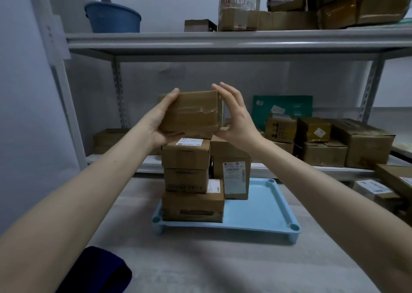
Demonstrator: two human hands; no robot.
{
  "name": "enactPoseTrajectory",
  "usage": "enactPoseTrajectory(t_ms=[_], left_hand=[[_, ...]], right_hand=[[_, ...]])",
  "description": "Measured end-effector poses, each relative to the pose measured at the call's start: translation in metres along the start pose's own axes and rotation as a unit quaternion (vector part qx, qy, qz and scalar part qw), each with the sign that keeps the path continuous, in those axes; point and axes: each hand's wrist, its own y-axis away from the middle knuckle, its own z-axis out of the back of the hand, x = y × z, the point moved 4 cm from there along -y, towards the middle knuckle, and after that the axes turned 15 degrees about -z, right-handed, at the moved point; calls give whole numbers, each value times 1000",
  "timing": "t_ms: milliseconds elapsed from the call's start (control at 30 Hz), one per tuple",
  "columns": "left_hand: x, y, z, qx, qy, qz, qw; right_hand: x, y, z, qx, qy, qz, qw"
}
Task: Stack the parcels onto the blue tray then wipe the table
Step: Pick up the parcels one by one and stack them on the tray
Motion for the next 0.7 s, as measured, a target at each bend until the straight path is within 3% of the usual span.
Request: enactPoseTrajectory(t_ms=[167, 400, 700], left_hand=[[16, -19, 28, -47, -50, -30, 997], [32, -32, 40, -40, -151, -76, 985], [43, -44, 37, -19, -193, -83, 978]], right_hand=[[-12, 7, -36, 37, 95, -52, 993], [-35, 20, -55, 155, 16, -99, 983], [-47, 19, -57, 123, 15, -129, 984]])
